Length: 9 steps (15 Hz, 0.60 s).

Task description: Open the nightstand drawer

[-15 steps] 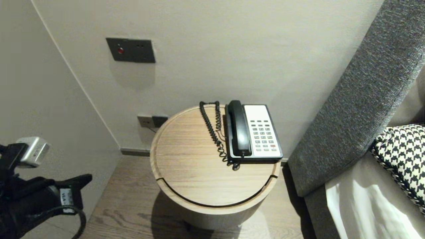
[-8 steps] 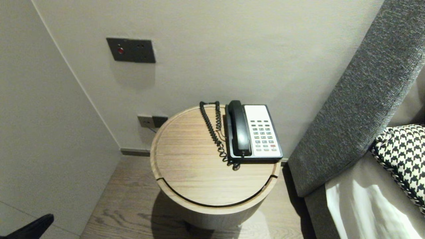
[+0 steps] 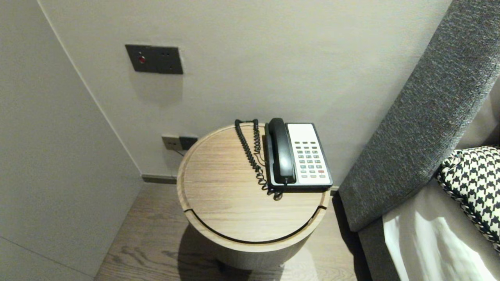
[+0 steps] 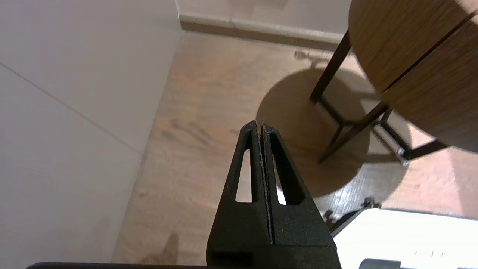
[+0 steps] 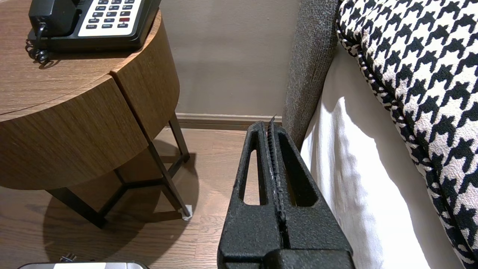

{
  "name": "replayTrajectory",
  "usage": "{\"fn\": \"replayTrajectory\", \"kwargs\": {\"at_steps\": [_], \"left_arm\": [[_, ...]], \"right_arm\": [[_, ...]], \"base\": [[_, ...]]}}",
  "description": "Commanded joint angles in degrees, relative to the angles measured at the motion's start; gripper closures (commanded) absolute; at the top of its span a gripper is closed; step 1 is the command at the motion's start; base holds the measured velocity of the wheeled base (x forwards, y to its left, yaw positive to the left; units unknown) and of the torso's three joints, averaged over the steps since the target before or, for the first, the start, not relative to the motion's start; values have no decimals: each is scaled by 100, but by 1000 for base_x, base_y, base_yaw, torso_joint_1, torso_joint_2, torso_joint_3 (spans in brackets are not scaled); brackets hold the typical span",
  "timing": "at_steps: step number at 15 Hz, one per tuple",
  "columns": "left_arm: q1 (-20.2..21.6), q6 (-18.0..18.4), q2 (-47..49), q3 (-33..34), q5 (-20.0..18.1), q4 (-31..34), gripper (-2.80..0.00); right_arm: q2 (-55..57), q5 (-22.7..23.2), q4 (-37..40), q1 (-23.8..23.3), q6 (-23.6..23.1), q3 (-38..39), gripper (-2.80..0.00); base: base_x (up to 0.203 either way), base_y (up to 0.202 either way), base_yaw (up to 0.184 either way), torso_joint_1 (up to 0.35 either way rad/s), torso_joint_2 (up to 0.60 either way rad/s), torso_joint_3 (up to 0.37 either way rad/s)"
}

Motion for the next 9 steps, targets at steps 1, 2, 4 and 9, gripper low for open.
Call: {"fn": "replayTrajectory", "kwargs": {"at_steps": [1,2,4,9], "left_arm": [[163,2,-462,3,-79,91,0],[254,4,-617,3,-102,297,0],[458,5,-1031,3,-185,715,0],[505,-4,-1225,12,-212,782,0]], "right_arm": [[-1,-2,-4,0,1,229,0],[-1,-2,-4,0,1,229,0],[-1,-2,-4,0,1,229,0],[-1,2,-4,0,1,229,0]], "base": [[0,0,0,0,0,0],[0,0,0,0,0,0],[0,0,0,0,0,0],[0,0,0,0,0,0]]}}
